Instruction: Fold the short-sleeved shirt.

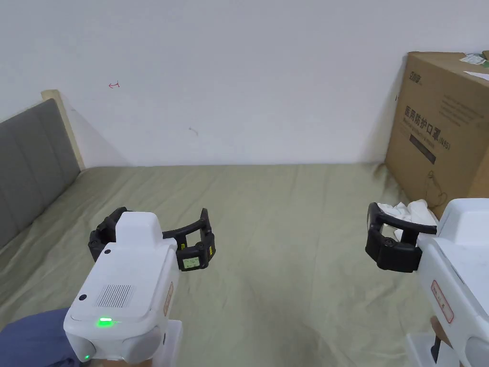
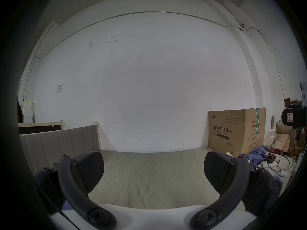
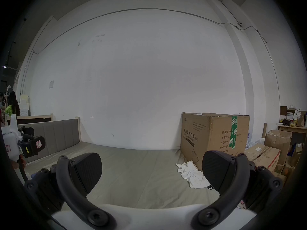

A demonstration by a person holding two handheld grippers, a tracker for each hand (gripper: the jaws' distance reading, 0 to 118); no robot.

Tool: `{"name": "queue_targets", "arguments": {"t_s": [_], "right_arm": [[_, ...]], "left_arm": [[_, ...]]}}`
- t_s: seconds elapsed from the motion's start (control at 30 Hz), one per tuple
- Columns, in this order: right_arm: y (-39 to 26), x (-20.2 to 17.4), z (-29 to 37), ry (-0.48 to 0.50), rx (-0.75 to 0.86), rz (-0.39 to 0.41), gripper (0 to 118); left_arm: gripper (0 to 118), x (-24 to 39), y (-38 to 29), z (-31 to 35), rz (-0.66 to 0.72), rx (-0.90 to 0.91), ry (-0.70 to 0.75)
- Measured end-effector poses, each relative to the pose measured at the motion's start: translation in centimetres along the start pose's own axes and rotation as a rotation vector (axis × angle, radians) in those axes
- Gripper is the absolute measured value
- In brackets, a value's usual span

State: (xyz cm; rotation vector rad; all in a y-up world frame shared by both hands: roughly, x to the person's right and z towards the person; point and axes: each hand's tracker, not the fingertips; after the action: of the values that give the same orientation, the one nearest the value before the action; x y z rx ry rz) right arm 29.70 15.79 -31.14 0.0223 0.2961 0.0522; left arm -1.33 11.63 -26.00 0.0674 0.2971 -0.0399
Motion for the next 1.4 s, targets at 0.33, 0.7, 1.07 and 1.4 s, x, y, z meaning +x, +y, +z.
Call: {"name": "queue_targets", "arguments": {"t_s": [0.33,0.7,1.07,1.4], "right_arm": [[-0.4,0.6,-0.3,0.003,0.001,0.003,118],[-0.3,0.8,-0.1,0.002,0.001,0.008,118],[0.1,0.1,0.2,0.007,0.005,0.013,118],[0.9,-1.2,0.0,-0.093,-0.061,-0.095,118]], "left_arm": [[118,0.0,0.1,0.1,-0.002,0.006,0.001],[118,-0.1,0.3,0.1,0.014,0.008,-0.002],[118,-0.1,0.2,0.1,0.002,0.011,0.003],[118,-0.2,0.3,0.0,0.012,0.008,-0.001]]}}
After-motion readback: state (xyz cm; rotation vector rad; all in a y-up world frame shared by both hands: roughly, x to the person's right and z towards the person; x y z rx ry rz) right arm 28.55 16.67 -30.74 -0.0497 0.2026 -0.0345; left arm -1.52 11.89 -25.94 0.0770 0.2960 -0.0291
